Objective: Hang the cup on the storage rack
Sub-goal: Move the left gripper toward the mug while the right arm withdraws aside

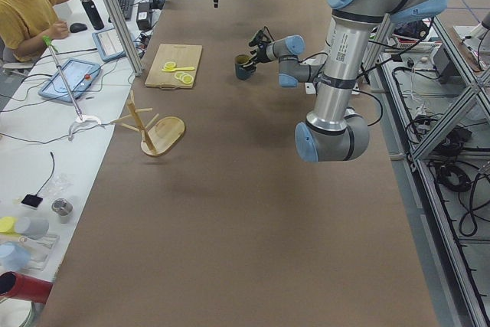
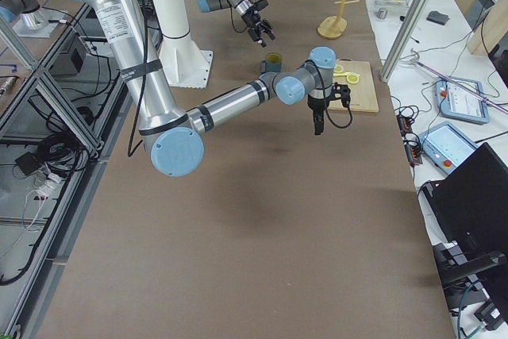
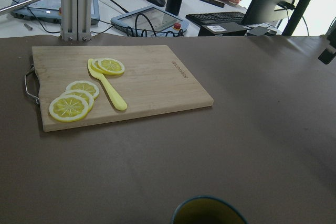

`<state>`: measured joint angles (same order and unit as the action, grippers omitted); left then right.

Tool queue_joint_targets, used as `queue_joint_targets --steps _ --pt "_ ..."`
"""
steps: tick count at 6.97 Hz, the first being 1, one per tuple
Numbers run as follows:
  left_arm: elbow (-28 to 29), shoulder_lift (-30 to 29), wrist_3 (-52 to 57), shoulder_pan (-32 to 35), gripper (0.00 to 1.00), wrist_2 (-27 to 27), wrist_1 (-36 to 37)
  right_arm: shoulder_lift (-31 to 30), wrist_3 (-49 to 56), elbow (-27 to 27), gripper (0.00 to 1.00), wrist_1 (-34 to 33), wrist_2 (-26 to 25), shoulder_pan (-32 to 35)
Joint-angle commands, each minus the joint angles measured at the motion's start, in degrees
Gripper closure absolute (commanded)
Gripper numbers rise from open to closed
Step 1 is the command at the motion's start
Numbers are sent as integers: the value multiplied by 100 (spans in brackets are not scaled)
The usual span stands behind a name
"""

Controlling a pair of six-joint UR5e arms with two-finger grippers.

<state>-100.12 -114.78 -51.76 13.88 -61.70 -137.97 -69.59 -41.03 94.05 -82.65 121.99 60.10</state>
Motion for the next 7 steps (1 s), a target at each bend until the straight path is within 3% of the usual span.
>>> queue_joint_targets --steps 1,7 --pt "273 -176 8 -130 3 106 7 -46 -10 0 0 3 0 2" --pt "757 -422 8 -254 3 290 16 -55 8 -176 0 82 0 2"
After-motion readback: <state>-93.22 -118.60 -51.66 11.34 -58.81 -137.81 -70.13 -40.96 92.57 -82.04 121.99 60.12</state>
